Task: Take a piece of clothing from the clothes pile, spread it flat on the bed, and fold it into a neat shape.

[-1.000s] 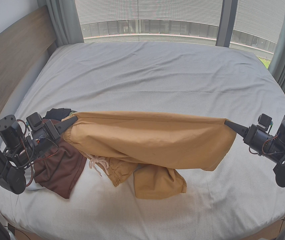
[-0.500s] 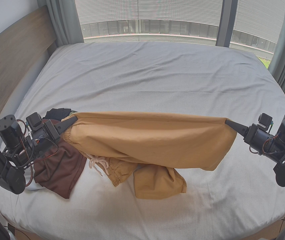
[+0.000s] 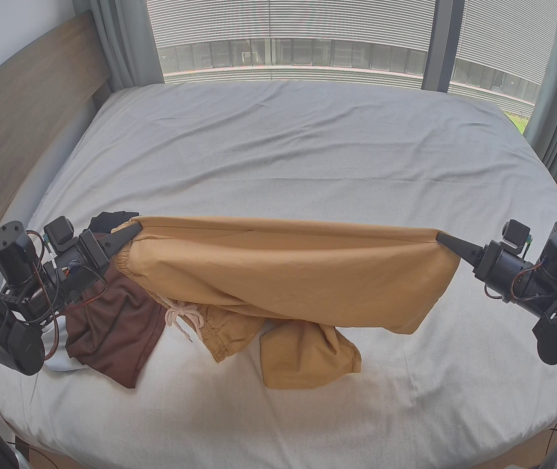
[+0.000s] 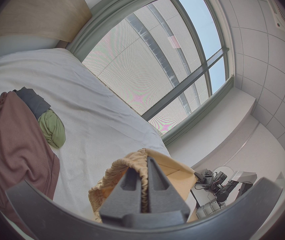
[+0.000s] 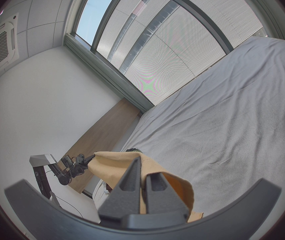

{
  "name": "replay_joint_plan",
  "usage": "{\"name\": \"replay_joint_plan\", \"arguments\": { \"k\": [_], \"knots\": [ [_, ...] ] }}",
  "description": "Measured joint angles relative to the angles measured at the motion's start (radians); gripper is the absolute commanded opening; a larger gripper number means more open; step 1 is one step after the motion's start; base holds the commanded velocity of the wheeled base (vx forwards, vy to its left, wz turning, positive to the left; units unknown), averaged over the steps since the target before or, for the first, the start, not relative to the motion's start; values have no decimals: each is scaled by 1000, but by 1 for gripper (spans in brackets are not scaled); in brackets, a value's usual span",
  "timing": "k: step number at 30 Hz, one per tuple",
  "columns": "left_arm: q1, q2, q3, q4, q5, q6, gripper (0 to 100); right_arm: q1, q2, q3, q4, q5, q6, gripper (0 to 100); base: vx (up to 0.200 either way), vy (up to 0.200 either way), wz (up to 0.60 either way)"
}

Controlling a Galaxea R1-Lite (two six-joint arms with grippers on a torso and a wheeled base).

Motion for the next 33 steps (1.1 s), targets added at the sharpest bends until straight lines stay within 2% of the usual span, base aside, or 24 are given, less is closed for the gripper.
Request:
{"name": "replay_joint_plan", "arguments": {
  "k": [18, 26, 33],
  "knots": [
    [-3, 0, -11, -15, 19, 35, 0, 3, 22, -137, 4, -9, -1, 0, 0, 0, 0],
    [-20, 87, -106, -30, 106, 36, 0, -4, 101, -227, 4, -13, -1, 0, 0, 0, 0],
    [-46, 154, -169, -32, 128, 30, 0, -9, 187, -321, 6, -20, 3, 0, 0, 0, 0]
  ]
}}
